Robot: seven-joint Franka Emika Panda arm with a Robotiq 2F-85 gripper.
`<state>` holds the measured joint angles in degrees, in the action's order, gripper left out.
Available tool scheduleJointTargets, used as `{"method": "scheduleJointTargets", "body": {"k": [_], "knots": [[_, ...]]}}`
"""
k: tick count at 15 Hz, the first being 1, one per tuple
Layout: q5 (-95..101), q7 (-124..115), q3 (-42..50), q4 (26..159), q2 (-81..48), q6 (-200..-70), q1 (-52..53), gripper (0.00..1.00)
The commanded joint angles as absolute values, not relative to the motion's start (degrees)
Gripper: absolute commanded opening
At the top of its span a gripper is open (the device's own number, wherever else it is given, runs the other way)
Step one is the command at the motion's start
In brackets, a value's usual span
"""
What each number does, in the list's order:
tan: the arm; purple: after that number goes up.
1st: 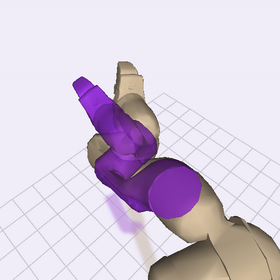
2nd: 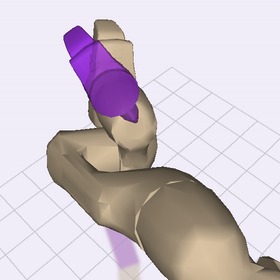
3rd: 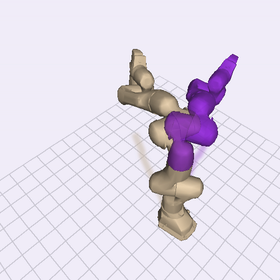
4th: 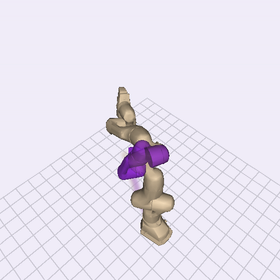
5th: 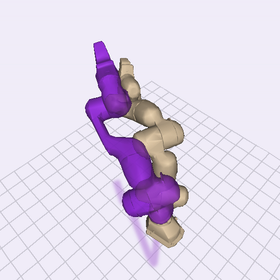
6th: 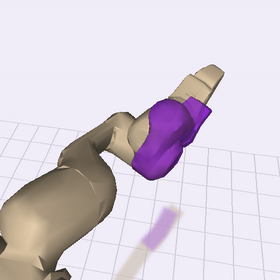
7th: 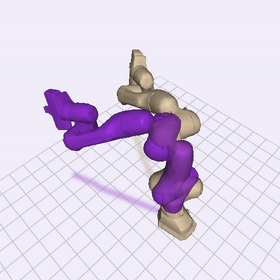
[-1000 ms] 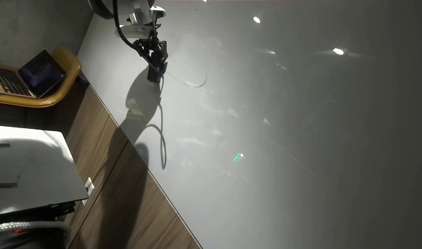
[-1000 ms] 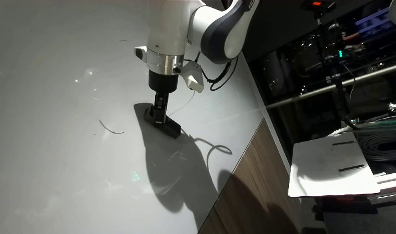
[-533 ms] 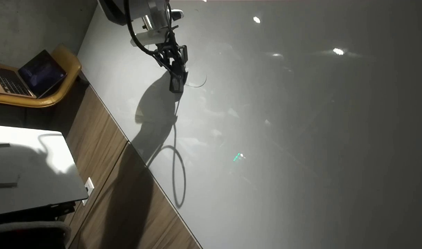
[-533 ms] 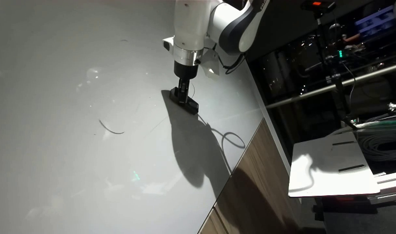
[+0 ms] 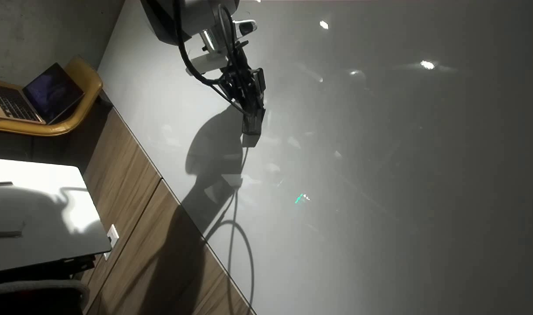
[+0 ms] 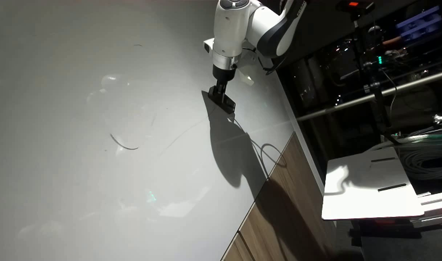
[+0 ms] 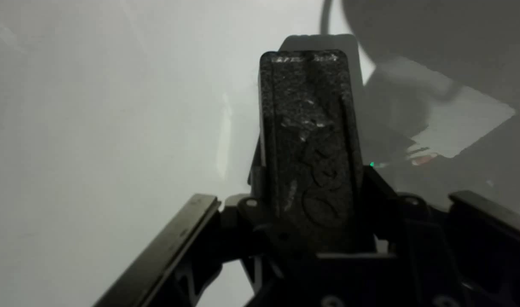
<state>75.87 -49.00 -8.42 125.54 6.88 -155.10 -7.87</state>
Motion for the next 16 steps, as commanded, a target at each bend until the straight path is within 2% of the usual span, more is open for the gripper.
{"method": "scheduleJointTargets", "body": {"k": [1,11,12,16], "knots": [[75.9,-51.33,-8.93,118.28,4.93,-153.74,-7.74,0.29],[78.59,-47.37,-11.57,111.75,4.13,-146.46,-6.72,0.29],[78.9,-48.21,-9.12,112.06,3.61,-145.3,-3.41,0.29],[80.86,-52.02,-8.75,113.31,1.47,-142.72,-1.1,0.29]]}}
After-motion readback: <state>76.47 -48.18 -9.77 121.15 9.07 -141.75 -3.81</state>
